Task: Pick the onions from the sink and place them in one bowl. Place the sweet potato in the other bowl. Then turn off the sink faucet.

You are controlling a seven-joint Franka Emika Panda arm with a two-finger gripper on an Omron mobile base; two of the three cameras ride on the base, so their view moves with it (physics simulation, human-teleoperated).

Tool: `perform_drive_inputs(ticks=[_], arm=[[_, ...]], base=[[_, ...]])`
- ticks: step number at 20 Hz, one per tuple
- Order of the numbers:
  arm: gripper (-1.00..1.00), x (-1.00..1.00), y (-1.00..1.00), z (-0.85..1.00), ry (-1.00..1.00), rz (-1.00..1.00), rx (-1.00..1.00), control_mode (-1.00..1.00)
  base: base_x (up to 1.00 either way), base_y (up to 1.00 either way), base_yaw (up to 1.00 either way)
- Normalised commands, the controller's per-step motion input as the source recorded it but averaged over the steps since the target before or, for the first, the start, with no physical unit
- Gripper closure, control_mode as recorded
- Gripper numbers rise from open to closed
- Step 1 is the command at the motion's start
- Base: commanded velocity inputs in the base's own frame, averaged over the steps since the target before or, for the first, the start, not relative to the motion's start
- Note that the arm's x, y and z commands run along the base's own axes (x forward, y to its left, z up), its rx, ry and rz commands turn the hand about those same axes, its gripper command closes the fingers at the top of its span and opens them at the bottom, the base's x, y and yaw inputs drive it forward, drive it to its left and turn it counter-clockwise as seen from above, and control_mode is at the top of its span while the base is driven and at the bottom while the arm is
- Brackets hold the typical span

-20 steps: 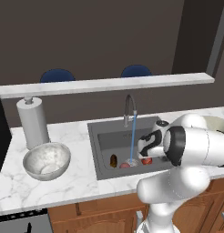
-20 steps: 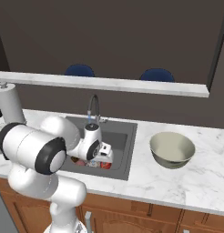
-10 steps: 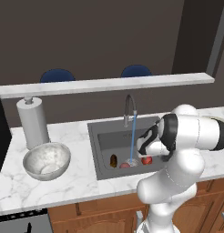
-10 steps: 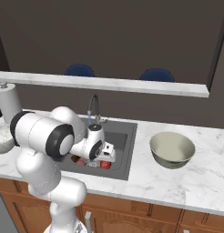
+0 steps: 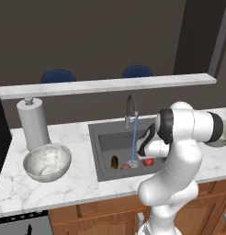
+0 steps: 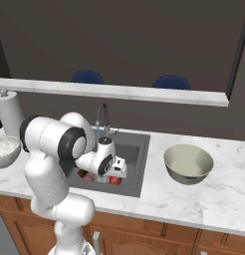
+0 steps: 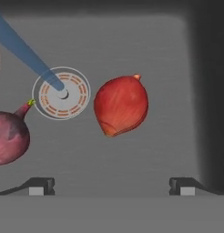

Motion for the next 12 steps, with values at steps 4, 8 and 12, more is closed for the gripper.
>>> perform_drive_inputs(ticks=[4,8,12], arm=[[-1.0,0.12,0.0,-0.14,-0.02,0.0,0.0,-1.0],[-1.0,0.11,0.0,-0.13,-0.02,0.0,0.0,-1.0],[-1.0,0.09,-0.01,-0.12,-0.02,0.0,0.0,-1.0]], base=[[0.0,0.0,0.0],[0.0,0.0,0.0],[0.0,0.0,0.0]])
